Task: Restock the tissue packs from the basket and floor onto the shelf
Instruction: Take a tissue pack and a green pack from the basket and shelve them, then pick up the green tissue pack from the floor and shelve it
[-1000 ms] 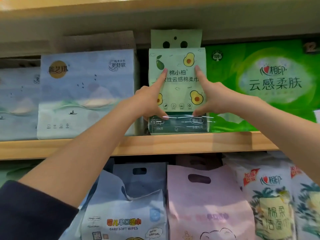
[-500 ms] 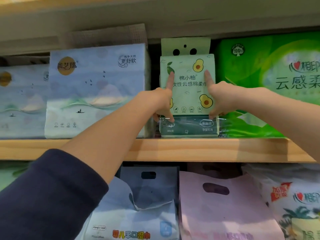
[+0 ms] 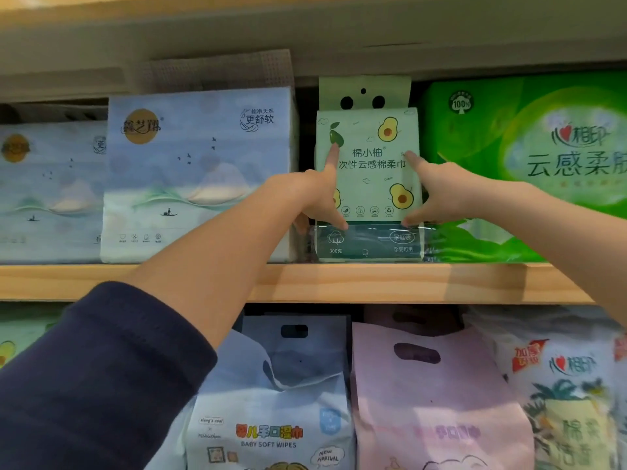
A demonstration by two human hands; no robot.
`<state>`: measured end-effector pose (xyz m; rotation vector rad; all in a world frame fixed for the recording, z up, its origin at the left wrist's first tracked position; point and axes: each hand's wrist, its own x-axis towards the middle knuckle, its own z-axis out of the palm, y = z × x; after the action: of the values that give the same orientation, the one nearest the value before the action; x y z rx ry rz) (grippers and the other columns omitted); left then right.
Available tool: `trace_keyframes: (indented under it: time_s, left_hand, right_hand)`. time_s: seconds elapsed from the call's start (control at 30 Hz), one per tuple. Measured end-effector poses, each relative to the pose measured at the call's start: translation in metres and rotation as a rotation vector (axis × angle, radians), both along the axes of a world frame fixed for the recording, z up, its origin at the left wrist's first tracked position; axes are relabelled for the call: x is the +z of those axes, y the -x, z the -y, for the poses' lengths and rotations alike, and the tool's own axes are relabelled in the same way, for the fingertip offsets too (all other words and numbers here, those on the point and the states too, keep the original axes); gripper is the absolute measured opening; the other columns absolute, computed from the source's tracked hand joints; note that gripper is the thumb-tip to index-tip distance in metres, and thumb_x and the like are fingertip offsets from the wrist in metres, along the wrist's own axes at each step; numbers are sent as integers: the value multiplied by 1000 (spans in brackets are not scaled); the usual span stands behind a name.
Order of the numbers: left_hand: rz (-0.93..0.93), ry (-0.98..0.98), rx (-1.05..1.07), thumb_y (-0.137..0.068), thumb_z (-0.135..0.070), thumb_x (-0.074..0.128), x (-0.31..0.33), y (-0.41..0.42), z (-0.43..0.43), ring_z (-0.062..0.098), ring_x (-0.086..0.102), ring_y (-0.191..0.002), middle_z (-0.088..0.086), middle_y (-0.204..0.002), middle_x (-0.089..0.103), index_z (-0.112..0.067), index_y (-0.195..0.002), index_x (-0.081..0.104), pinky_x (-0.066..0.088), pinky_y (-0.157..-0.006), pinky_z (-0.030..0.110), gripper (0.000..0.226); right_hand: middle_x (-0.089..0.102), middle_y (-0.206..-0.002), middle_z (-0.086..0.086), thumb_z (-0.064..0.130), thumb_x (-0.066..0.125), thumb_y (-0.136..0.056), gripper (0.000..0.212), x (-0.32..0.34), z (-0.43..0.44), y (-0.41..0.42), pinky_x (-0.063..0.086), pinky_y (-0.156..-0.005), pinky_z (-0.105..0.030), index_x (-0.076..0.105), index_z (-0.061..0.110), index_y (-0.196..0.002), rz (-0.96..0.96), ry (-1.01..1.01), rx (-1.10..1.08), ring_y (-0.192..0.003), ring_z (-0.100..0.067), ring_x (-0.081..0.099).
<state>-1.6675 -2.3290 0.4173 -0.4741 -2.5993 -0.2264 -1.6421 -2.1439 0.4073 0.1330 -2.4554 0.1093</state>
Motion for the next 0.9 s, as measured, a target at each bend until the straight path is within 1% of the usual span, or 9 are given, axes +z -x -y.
trace_keyframes:
  time_s: [0.07, 0.13, 0.2, 0.27, 0.33, 0.37, 0.6, 0.73, 0.9]
  left_hand:
    - [-24, -39, -52, -80, -34, 68, -3, -6, 6, 23, 61, -60, 14, -104, 47, -28, -138, -32, 58, -71, 40, 116]
    - [-60, -52, -89, -82, -35, 65, -7, -14, 15, 27, 62, -69, 15, -109, 49, -25, -142, -25, 56, -71, 39, 109]
    - [-108, -60, -126, -84, -36, 62, -12, -24, 25, 32, 62, -87, 16, -119, 52, -20, -147, -12, 53, -77, 40, 98]
    - [-183, -37, -147, -87, -38, 57, -18, -37, 37, 33, 53, -110, 15, -131, 50, -13, -147, 12, 43, -88, 37, 79]
    - [-231, -27, -168, -89, -38, 53, -26, -52, 50, 30, 47, -121, 13, -135, 49, -11, -140, 32, 36, -91, 32, 62]
    - [-240, -34, -183, -90, -38, 52, -30, -59, 58, 29, 46, -122, 13, -136, 49, -10, -138, 36, 36, -91, 31, 57]
    - [-307, -37, -242, -92, -34, 49, -80, -100, 115, 28, 38, -130, 16, -139, 42, -10, -134, 44, 28, -105, 36, 48]
    - [-227, -50, -224, -92, -32, 48, -121, -131, 144, 29, 40, -129, 13, -142, 38, -13, -136, 40, 30, -104, 37, 48]
    - [-109, -58, -149, -92, -34, 49, -189, -177, 181, 30, 39, -130, 10, -147, 33, -16, -140, 35, 33, -106, 42, 54]
  right_hand:
    - [41, -141, -20, 30, 68, -78, 93, -2, 1, -9, 42, -97, -42, 7, 13, -146, -17, -18, -11, -120, -37, 47]
    - [37, -145, -18, 28, 63, -84, 80, -6, 4, -23, 36, -102, -40, 15, 11, -146, -28, -26, -16, -130, -35, 37]
    - [36, -145, -16, 27, 59, -86, 72, -10, 10, -39, 34, -103, -40, 20, 12, -145, -37, -6, -13, -131, -35, 36]
    - [38, -144, -17, 27, 58, -87, 67, -16, 17, -55, 35, -103, -40, 25, 13, -144, -45, 19, -15, -130, -35, 38]
    - [39, -143, -17, 28, 56, -88, 63, -22, 24, -72, 35, -103, -41, 28, 13, -142, -52, 43, -17, -129, -35, 39]
    - [40, -142, -18, 28, 56, -88, 62, -26, 28, -80, 34, -103, -42, 29, 13, -142, -58, 54, -18, -128, -36, 39]
    - [48, -136, -19, 29, 59, -85, 56, -70, 54, -132, 41, -99, -44, 40, 15, -136, -104, 96, 4, -118, -36, 50]
    - [53, -132, -14, 25, 60, -84, 49, -112, 69, -160, 38, -98, -38, 48, 11, -130, -141, 129, 81, -120, -32, 49]
    - [52, -134, -13, 20, 63, -82, 52, -182, 82, -195, 38, -98, -37, 47, 10, -131, -44, 177, 200, -121, -29, 49]
